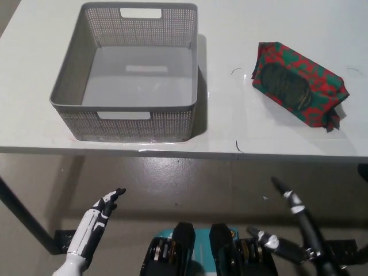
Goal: Use the right hand to pick up a bag of coffee beans on the right hand side and place it into a container on the left hand side
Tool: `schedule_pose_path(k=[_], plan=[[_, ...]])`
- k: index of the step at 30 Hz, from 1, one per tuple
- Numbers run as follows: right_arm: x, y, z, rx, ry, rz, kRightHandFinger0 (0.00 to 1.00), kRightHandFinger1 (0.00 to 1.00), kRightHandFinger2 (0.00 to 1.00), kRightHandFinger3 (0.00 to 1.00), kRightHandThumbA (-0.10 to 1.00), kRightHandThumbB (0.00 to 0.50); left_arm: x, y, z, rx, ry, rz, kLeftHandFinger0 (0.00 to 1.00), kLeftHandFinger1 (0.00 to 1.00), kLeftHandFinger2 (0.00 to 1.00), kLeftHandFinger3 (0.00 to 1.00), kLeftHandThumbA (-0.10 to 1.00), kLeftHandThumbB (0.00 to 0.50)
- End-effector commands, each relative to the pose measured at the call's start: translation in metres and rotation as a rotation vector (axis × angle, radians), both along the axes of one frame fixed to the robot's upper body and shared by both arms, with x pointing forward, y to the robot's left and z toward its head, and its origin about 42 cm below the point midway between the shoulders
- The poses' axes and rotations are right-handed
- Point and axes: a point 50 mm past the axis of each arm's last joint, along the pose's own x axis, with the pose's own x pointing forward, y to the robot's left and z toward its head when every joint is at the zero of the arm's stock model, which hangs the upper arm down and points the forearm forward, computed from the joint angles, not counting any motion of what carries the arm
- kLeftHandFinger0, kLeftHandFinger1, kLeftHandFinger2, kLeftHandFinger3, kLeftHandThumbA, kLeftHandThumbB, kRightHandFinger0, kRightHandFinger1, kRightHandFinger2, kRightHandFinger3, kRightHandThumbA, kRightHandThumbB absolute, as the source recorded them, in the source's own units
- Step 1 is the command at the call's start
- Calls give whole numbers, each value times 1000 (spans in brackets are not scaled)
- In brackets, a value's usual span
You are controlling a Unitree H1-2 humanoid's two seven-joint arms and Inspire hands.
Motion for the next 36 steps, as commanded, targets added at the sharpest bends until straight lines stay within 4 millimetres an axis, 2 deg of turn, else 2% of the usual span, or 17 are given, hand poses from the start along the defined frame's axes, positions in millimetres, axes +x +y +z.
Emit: schedule_pose_path(k=[1,8,10,12,13,17,20,23,24,26,29,32,36], plan=[[12,-20,45,-90,-124,-43,1000,1000,1000,1000,1000,429,1,3,9,34,-60,-34,1000,1000,1000,1000,1000,495],[42,-42,118,-241,-275,-125,1000,1000,1000,1000,1000,420,-2,5,8,45,-66,-67,1000,1000,1000,1000,1000,500],[53,-47,135,-261,-284,-143,1000,1000,1000,1000,1000,422,-4,7,8,51,-60,-63,1000,1000,1000,1000,1000,500],[71,-56,165,-326,-288,-183,1000,1000,1000,1000,1000,417,-5,9,8,63,-60,-67,1000,1000,1000,1000,1000,500],[75,-58,172,-335,-272,-195,1000,1000,1000,1000,1000,417,-7,11,7,68,-56,-67,1000,1000,1000,1000,1000,500],[108,-71,211,-414,-277,-239,1000,1000,1000,1000,1000,466,-11,12,7,62,-43,-60,1000,1000,1000,1000,1000,500],[134,-80,240,-461,-275,-259,1000,1000,1000,1000,1000,477,-13,11,5,53,-41,-62,1000,1000,1000,1000,1000,500],[151,-87,260,-492,-253,-278,1000,1000,1000,1000,1000,457,-28,8,-3,43,-17,-58,1000,1000,1000,1000,1000,500],[164,-88,272,-507,-239,-292,1000,1000,1000,1000,1000,464,-27,8,-3,42,-20,-58,1000,1000,1000,1000,1000,500],[174,-90,280,-515,-218,-295,1000,1000,1000,1000,1000,459,-27,7,-4,43,-22,-60,1000,1000,1000,1000,1000,500],[207,-92,300,-561,-191,-287,1000,1000,1000,1000,1000,474,-28,7,-2,42,-30,-60,1000,1000,1000,1000,1000,500],[235,-86,316,-593,-141,-288,1000,1000,1000,1000,1000,494,-31,8,-3,43,-24,-45,1000,1000,1000,1000,1000,500],[260,-80,325,-637,-81,-287,1000,1000,1000,1000,1000,500,-34,8,-5,36,-27,-45,1000,1000,1000,1000,1000,500]])
